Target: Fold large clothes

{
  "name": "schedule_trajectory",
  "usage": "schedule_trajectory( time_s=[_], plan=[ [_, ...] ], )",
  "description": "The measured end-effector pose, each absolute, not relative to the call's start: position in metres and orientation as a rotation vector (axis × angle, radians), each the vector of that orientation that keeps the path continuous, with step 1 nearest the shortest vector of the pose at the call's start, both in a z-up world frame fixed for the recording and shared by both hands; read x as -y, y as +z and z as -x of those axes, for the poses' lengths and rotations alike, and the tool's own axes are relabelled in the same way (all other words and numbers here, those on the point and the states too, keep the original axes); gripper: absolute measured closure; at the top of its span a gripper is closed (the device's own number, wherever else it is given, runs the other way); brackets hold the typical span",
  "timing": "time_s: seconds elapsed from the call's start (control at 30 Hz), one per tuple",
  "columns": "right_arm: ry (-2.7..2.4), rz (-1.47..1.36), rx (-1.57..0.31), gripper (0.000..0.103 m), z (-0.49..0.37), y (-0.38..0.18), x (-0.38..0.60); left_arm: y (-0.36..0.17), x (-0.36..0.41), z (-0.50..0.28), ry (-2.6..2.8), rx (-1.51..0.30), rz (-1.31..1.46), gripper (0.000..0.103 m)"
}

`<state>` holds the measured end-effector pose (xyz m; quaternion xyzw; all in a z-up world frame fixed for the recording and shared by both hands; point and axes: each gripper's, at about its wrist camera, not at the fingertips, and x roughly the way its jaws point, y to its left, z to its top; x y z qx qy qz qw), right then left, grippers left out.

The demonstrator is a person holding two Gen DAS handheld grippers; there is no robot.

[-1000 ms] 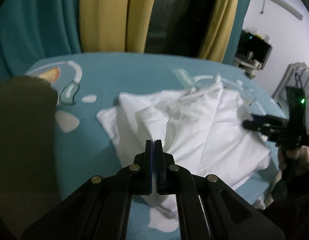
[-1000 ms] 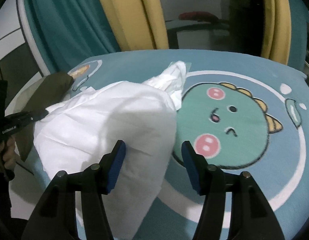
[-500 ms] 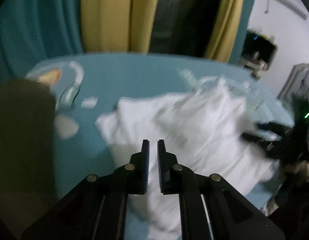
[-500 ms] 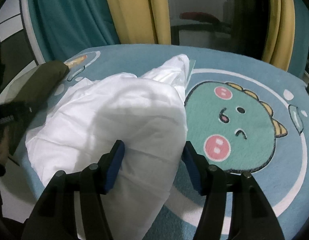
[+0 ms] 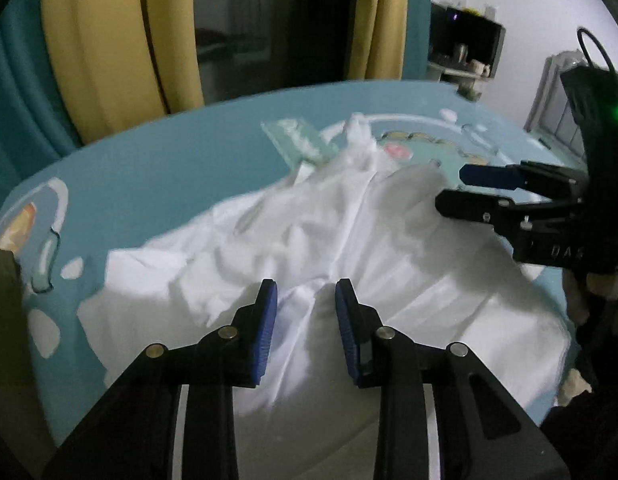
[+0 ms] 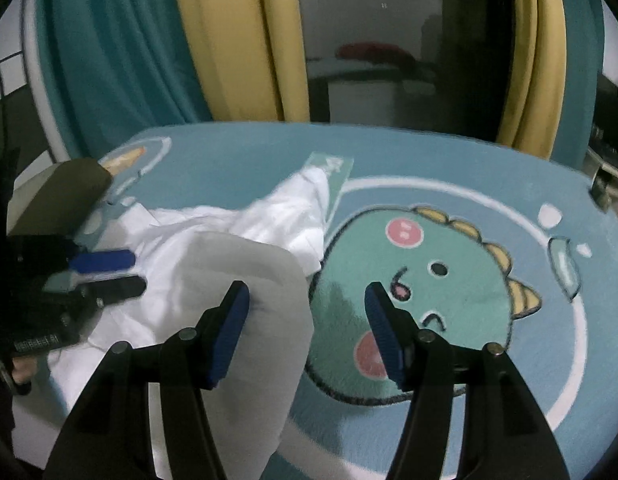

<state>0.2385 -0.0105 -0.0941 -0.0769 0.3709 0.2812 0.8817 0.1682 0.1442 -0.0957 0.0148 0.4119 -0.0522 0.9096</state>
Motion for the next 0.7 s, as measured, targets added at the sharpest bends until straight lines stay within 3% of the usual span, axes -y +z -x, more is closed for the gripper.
schedule_trajectory(
  time_s=[0.17, 0.7],
  plan=[
    [0.553, 0.201, -0.815, 0.042, -0.246, -0.117, -0.003, -0.107, -0.146, -0.173, -0.020, -0.861, -0.070, 0.069],
    [0.674, 0.169, -0.804, 0.040, -0.177, -0.084, 0.022, -0.076, -0.158, -0.121, -0.004, -0.843, 0.056, 0.069]
  ],
)
